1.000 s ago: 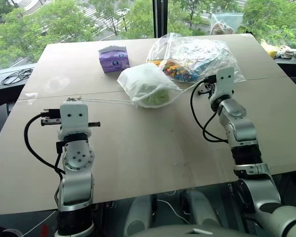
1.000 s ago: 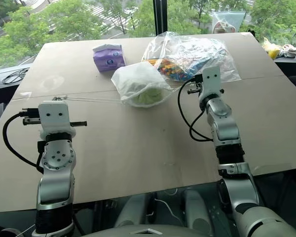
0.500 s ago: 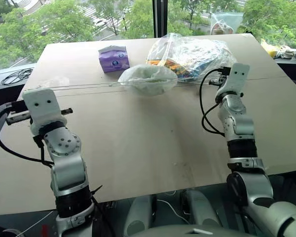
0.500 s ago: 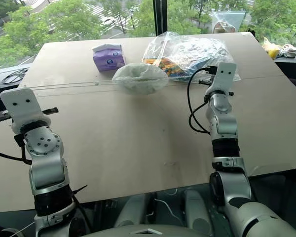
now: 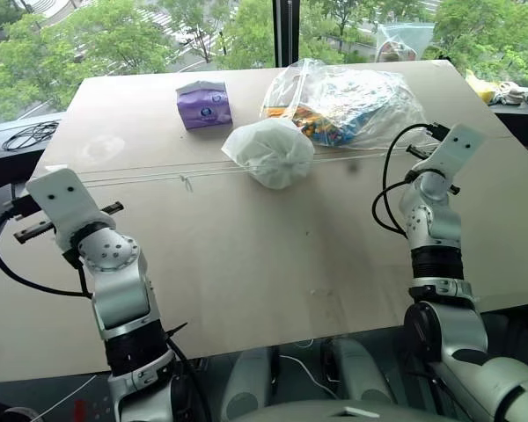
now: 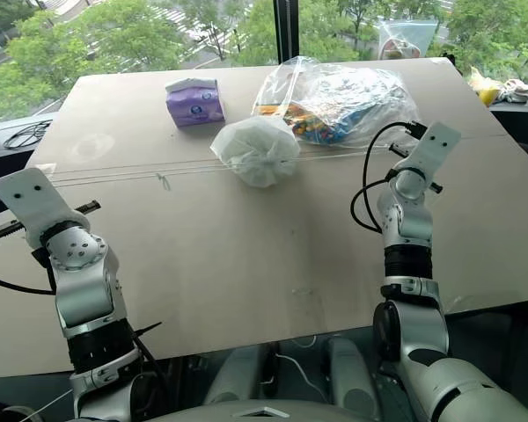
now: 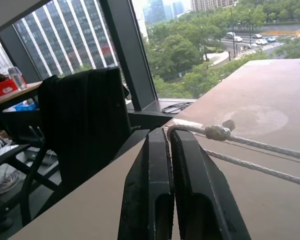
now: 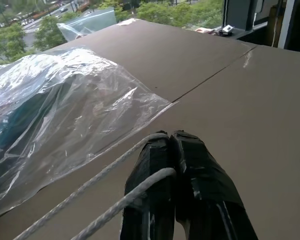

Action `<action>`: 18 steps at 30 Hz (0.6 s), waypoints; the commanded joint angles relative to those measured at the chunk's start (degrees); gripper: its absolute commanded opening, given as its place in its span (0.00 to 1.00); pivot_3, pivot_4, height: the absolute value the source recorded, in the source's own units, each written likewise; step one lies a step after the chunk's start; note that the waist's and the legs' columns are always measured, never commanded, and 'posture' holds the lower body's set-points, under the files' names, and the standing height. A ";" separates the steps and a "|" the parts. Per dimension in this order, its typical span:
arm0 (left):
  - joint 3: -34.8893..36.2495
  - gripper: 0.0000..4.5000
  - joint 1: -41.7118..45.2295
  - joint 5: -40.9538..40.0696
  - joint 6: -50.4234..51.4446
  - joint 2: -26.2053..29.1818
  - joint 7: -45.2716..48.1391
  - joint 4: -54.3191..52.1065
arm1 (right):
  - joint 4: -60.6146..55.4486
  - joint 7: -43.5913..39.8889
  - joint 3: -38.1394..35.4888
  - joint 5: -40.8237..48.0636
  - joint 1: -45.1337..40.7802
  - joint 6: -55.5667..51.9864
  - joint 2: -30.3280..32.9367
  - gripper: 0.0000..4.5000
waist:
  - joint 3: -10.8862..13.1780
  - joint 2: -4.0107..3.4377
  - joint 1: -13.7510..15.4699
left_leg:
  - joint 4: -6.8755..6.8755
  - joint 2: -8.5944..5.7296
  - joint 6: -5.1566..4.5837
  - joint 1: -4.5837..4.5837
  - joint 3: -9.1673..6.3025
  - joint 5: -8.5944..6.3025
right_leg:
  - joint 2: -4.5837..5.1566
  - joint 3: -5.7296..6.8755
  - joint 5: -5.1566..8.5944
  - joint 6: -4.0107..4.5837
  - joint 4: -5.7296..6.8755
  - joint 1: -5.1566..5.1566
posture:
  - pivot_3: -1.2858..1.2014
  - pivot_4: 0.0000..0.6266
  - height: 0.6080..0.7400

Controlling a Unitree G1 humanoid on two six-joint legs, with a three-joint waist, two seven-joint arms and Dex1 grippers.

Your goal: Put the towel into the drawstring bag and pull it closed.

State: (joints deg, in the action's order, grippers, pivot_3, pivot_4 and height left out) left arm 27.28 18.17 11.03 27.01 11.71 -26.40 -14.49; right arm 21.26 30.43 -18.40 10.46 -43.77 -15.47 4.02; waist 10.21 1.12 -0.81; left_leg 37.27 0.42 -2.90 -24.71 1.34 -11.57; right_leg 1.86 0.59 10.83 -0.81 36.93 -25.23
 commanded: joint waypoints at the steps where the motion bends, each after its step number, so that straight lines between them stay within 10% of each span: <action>1: 7.83 0.03 0.27 -0.16 -0.38 2.07 -4.50 2.08 | -2.28 2.33 -5.44 -0.37 -0.63 2.40 5.08 0.00 | 0.00 0.00 0.00 | 0.00 0.00 0.00 0.00 0.01 0.00 | -0.01 0.00 0.00 0.00 0.00 0.00 | 0.52 0.24 1.00; 9: -8.16 0.03 -0.54 -10.35 -6.43 5.75 21.53 8.83 | -9.89 -45.14 13.32 12.04 1.91 -9.83 8.60 0.00 | 0.00 0.00 -0.17 | 0.00 0.01 -0.01 0.02 0.06 0.00 | -0.11 0.09 -0.01 -0.02 0.00 0.00 | 0.52 0.24 1.00; 16: -9.58 0.62 -14.18 -22.14 -4.78 19.78 50.02 -0.94 | -13.06 -82.20 27.24 5.22 13.45 -2.11 35.16 0.64 | 0.00 0.02 0.16 | -0.06 -0.04 -0.16 -0.07 0.11 -0.13 | 0.17 0.10 0.14 0.14 -0.30 0.02 | 0.52 0.24 1.00; 18: -7.63 0.72 -19.91 -26.25 -2.91 23.41 56.14 -3.68 | -9.41 -85.76 25.28 6.70 13.34 -0.13 36.78 0.65 | 0.03 0.07 -0.41 | -0.11 -0.03 -0.19 -0.07 0.22 -0.15 | 0.23 0.00 0.18 0.21 -0.41 -0.01 | 0.52 0.24 1.00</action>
State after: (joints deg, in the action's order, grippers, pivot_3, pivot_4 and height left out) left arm 18.47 -1.46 -12.14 23.80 34.48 25.94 -13.79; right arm 13.08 -52.49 8.23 16.03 -28.50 -18.46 41.36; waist 10.24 1.19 -1.22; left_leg 37.13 0.43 -3.09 -24.76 1.66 -11.73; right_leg 2.06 0.43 11.00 -0.59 36.53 -25.31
